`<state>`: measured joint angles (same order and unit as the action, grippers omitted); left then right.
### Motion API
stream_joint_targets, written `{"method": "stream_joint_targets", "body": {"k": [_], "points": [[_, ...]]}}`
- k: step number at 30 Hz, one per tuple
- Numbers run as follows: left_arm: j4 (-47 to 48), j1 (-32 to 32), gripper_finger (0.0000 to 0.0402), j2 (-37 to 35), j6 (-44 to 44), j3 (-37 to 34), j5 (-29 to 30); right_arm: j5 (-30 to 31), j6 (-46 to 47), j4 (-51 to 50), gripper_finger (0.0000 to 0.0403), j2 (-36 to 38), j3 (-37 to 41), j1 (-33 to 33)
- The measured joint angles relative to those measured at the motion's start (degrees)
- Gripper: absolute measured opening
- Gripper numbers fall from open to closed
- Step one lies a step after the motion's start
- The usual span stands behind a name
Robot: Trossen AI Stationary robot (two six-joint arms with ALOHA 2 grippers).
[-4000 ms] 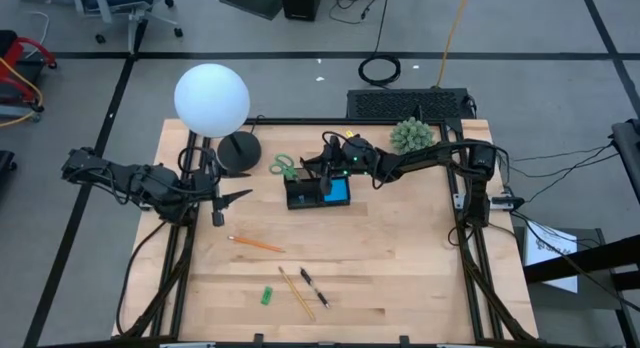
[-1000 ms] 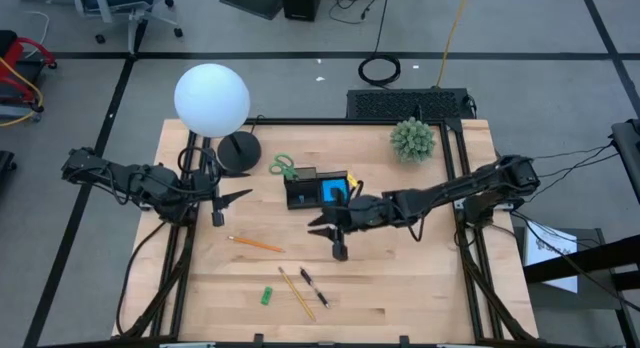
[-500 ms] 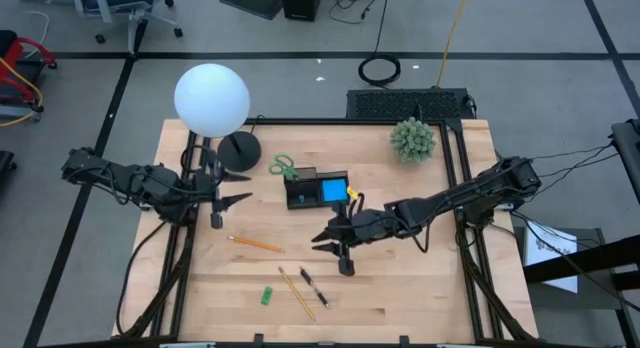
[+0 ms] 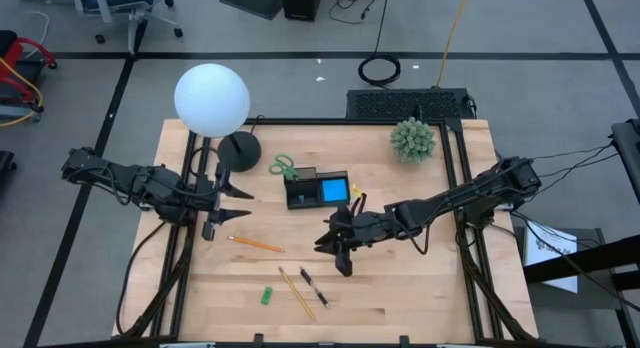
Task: Pick and place office supplies into organizer
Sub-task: Put the black pen into the black desk organizer
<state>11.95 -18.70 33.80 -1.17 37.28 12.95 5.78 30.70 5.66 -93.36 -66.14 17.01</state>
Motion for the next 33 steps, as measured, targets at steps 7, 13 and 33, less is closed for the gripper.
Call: {"method": "stream_joint_targets", "body": {"k": [7,13,33], "points": [[0.00,-0.07,0.0172,0.33,-1.60,0.00,0.00,0.42,1.75,-17.32,0.0070,-5.30,-12.62,3.21],[-0.05,-0.24,0.0172,0.33,-1.61,0.00,-0.01,4.75,6.07,-46.51,0.0070,-19.62,-35.88,4.40],[-0.06,-0.24,0.0172,0.33,-1.52,0.00,-0.48,-9.10,18.13,-74.82,0.0070,-42.91,-60.73,3.87]]}}
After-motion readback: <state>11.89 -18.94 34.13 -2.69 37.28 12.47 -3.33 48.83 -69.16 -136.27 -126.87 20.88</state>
